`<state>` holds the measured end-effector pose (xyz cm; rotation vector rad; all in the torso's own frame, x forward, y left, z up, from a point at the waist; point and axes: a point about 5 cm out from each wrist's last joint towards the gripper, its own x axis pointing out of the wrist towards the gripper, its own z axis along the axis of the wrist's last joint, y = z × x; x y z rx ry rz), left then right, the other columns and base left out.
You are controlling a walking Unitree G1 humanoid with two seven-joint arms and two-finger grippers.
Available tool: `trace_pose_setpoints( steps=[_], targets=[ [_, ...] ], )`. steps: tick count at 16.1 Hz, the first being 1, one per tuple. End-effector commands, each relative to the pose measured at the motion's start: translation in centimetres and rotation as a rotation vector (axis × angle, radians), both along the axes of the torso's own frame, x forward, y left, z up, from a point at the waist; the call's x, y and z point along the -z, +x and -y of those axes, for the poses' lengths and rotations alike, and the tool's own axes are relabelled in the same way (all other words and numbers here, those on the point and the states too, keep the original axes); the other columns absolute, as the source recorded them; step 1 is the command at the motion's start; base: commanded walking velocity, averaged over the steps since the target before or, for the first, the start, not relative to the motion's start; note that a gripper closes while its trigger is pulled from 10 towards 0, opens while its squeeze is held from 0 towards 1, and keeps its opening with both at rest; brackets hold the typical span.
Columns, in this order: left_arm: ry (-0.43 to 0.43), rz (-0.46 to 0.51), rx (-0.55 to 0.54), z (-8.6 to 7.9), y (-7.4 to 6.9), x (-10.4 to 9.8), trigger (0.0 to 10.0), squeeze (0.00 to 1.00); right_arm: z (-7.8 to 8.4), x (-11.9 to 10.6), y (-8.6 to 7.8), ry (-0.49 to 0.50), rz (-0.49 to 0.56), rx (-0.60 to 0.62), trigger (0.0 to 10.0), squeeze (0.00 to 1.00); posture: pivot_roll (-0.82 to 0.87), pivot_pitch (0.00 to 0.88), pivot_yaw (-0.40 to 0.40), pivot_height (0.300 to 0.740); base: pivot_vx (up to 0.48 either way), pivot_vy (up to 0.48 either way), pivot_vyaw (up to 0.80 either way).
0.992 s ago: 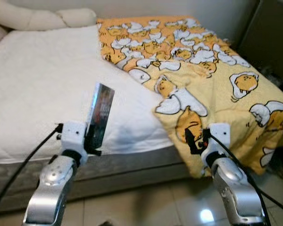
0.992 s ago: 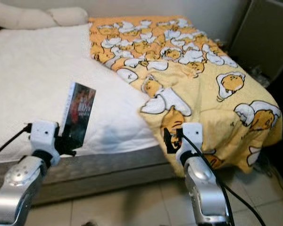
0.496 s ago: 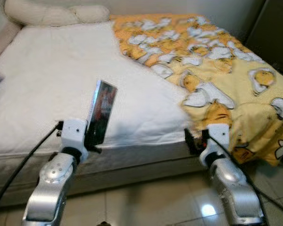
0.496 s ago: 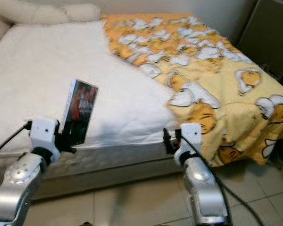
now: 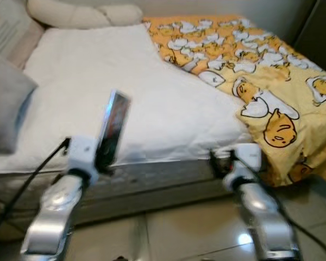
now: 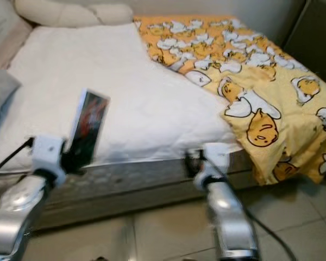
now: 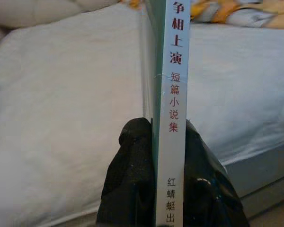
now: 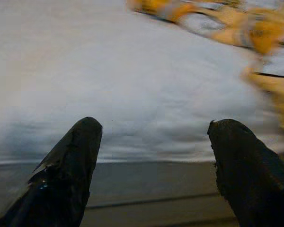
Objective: Clean up the room
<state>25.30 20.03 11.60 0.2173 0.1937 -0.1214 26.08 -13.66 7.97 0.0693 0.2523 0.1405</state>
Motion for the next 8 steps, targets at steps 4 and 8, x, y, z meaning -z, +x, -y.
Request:
trace_pose_setpoints(
  steps=[4,8],
  targets=[
    [0.0,0.047,0.034,0.68,0.28,-0.97,10.0,0.0,1.11,-0.43,0.39,-0.015,0.021,0.034,10.0,0.0,-0.05,0.0,0.0,0.74,0.0,0.408,0.0],
    [-0.012,0.05,0.035,0.8,0.42,-1.06,10.0,0.0,1.03,-0.54,0.56,-0.011,0.025,0.034,10.0,0.0,-0.04,0.0,0.003,0.74,0.0,0.4,0.0]
  ],
)
